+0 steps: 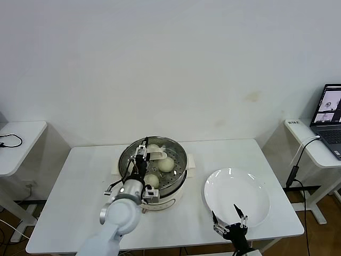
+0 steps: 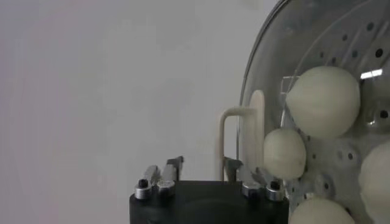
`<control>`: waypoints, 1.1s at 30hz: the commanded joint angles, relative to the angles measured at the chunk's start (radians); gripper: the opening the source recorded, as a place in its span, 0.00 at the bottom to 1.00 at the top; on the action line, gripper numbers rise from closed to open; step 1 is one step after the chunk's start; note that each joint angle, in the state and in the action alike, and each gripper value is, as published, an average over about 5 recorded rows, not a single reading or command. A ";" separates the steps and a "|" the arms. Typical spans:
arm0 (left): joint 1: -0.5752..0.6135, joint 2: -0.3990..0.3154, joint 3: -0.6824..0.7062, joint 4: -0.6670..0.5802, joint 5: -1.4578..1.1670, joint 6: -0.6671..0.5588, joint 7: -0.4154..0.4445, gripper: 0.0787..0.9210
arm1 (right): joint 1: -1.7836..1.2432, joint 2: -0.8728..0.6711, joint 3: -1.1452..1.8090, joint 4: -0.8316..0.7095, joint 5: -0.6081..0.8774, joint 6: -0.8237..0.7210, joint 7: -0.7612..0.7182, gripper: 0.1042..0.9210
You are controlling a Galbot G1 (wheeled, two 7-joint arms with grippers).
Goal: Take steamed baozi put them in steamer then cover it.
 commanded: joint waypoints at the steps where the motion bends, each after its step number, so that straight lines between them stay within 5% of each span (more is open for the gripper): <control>1: 0.203 0.058 -0.048 -0.255 -0.059 -0.043 -0.045 0.75 | -0.006 -0.006 0.001 0.003 0.001 0.002 0.000 0.88; 8: 0.520 0.032 -0.190 -0.438 -0.273 -0.156 -0.206 0.88 | -0.025 -0.041 0.012 0.008 0.025 0.014 0.000 0.88; 18: 0.698 -0.011 -0.570 -0.319 -1.323 -0.420 -0.455 0.88 | -0.028 -0.050 0.012 0.017 0.028 0.017 -0.001 0.88; 23: 0.802 -0.011 -0.616 -0.294 -1.591 -0.465 -0.480 0.88 | -0.046 -0.075 0.020 0.034 0.044 0.016 -0.002 0.88; 33: 0.937 -0.022 -0.574 -0.171 -1.702 -0.573 -0.503 0.88 | -0.077 -0.138 0.013 0.061 0.112 0.016 0.000 0.88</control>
